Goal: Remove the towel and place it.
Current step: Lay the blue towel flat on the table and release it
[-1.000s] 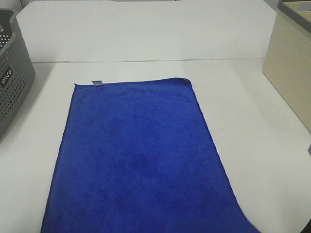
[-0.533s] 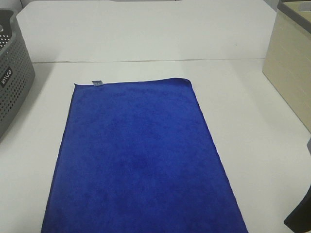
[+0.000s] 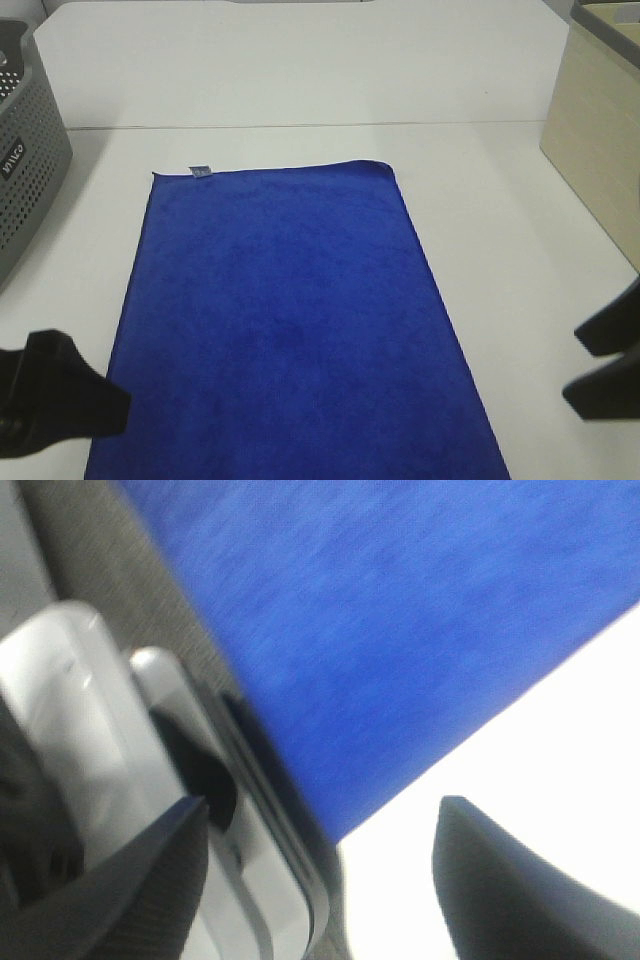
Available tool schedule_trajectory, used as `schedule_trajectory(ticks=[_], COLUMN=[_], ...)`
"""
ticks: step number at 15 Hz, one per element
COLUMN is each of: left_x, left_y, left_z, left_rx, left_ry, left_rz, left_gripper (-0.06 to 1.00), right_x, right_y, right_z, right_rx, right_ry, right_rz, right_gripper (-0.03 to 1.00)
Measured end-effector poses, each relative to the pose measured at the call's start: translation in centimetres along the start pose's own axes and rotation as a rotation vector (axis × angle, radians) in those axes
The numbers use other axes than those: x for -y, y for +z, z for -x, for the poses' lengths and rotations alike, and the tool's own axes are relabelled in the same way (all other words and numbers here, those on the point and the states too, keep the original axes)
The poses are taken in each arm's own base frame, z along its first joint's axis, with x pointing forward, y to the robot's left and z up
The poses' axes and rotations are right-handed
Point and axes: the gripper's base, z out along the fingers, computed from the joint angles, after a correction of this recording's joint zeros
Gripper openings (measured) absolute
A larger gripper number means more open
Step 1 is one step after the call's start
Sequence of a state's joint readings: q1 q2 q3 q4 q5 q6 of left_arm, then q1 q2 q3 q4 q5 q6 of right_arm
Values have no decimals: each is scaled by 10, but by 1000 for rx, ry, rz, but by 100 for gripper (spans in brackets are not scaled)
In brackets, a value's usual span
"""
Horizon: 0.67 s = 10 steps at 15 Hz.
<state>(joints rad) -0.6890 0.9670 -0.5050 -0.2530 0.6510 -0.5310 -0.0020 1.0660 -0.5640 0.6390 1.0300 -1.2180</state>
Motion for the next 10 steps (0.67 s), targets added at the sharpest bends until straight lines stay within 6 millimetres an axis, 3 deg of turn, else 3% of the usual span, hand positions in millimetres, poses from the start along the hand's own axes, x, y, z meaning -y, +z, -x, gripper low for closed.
schedule_trajectory(ticks=[1, 4, 8, 10], left_x=[7, 16, 24, 26], left_y=[-11, -31, -56, -73], left_z=[17, 42, 70, 95], left_rx=[103, 267, 498, 641], left_ry=[54, 127, 196, 164], left_rz=[25, 75, 140, 206], left_gripper=[91, 91, 90, 87], right_x=[10, 28, 44, 54], right_y=[-21, -49, -63, -73], right_z=[23, 53, 65, 69], right_rx=[87, 291, 493, 594], right_ry=[146, 329, 407, 418], right_rz=[-110, -301, -463, -590], right_gripper=[64, 64, 64, 64])
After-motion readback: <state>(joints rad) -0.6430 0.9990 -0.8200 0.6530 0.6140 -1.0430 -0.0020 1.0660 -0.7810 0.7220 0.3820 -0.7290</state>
